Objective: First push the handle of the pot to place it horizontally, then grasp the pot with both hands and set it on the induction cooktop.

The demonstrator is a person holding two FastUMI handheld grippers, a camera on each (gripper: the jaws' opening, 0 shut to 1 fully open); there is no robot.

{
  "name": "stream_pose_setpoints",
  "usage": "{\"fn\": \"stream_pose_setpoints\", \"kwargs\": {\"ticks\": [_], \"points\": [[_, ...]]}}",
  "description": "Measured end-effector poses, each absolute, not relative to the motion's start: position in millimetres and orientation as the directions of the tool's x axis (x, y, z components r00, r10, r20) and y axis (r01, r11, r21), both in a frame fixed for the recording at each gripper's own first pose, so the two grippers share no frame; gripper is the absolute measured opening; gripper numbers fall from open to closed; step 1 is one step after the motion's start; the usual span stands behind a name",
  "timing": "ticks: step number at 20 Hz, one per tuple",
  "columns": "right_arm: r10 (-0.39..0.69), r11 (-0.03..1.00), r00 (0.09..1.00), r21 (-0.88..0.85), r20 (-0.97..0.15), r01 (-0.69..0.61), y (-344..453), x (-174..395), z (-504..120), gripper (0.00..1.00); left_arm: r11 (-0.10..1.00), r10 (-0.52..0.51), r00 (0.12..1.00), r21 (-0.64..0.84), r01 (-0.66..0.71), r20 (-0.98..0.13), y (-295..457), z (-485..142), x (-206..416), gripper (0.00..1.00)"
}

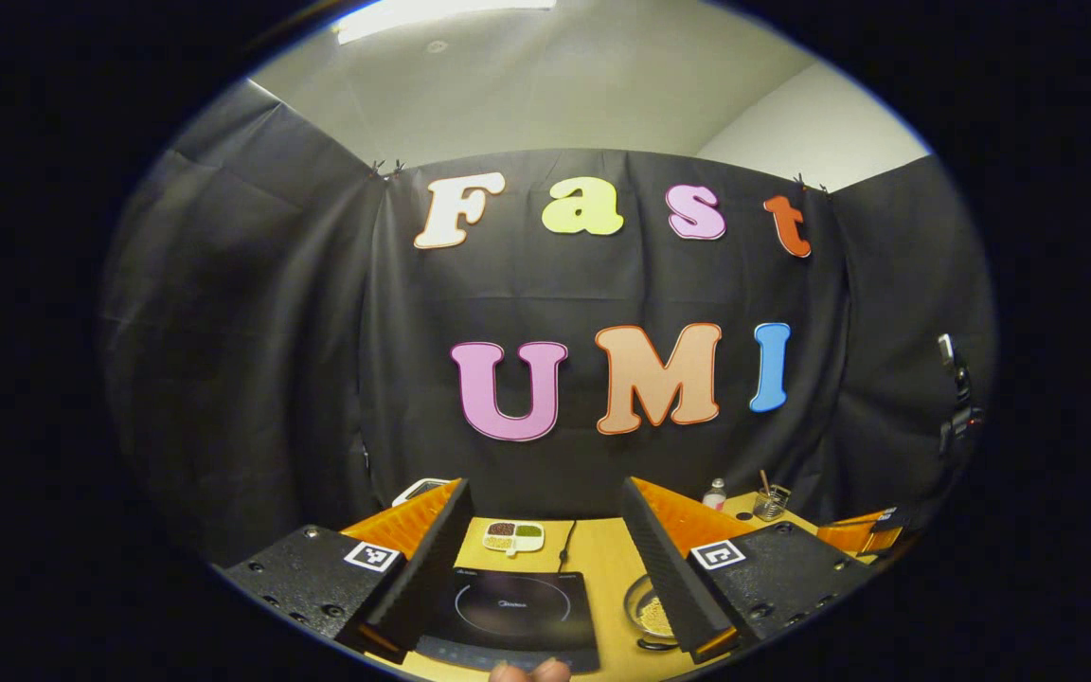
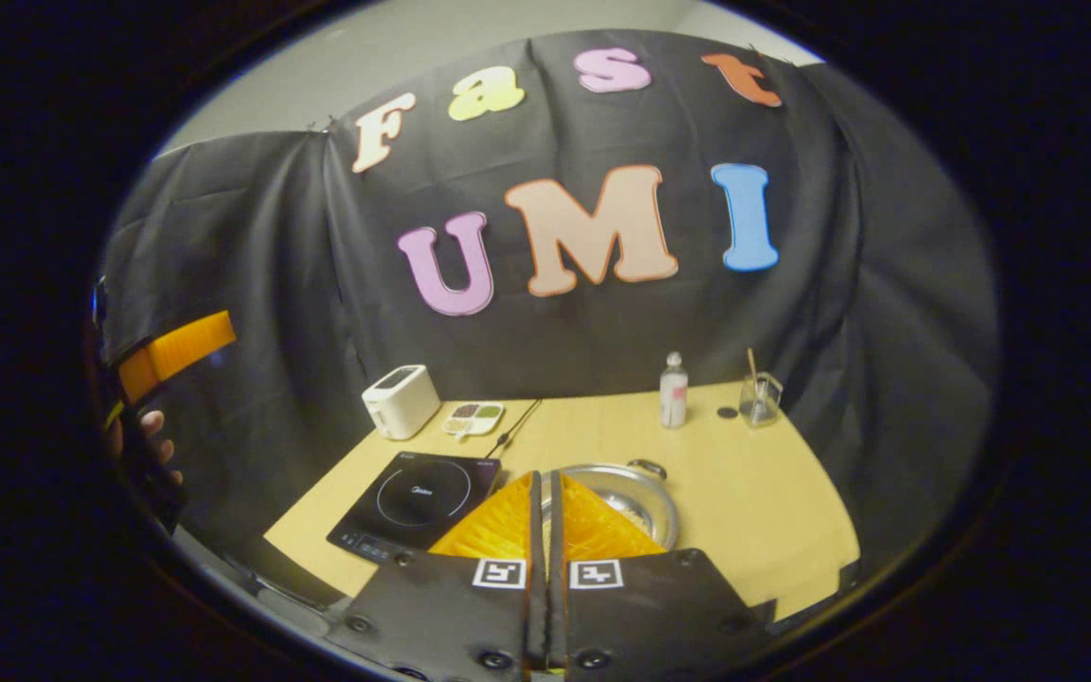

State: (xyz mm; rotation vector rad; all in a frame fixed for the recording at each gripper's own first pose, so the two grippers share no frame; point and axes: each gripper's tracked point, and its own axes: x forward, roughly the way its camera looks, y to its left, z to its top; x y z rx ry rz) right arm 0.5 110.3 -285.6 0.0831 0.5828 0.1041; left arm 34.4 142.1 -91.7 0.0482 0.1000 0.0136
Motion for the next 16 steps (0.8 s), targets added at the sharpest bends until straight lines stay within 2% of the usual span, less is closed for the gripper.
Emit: {"fn": "stream_pose_setpoints", "kwargs": {"ticks": [2, 3, 5, 9, 16], "points": [[0.084, 0.996, 0.785, 0.053, -0.614, -0.065, 121.4, -5.7, -325.1, 0.05, 0.998, -0.002, 0.992, 0.056, 0.010, -0.127, 164.5, -111.0, 38.1, 0.96], [0.065, 0.998, 0.763, 0.024, -0.643, -0.065, 126.7, -8.5, -341.6, 0.00, 0.998, -0.009, 0.992, 0.053, 0.016, -0.125, 174.7, -113.7, 40.7, 0.98], [0.037, 0.998, 0.713, -0.016, -0.701, -0.067, 135.2, -17.6, -374.5, 0.02, 0.999, -0.017, 0.990, 0.043, 0.023, -0.141, 193.0, -127.1, 40.3, 0.96], [0.021, 0.998, 0.626, -0.020, -0.780, -0.058, 162.6, -24.3, -418.8, 0.03, 1.000, -0.008, 0.984, 0.026, 0.013, -0.176, 223.2, -148.1, 38.3, 0.96], [-0.004, 1.000, 0.467, -0.015, -0.884, -0.019, 156.1, -39.0, -479.9, 0.03, 0.998, 0.033, 0.971, 0.057, -0.020, -0.235, 257.2, -179.0, 42.1, 0.96]]}}
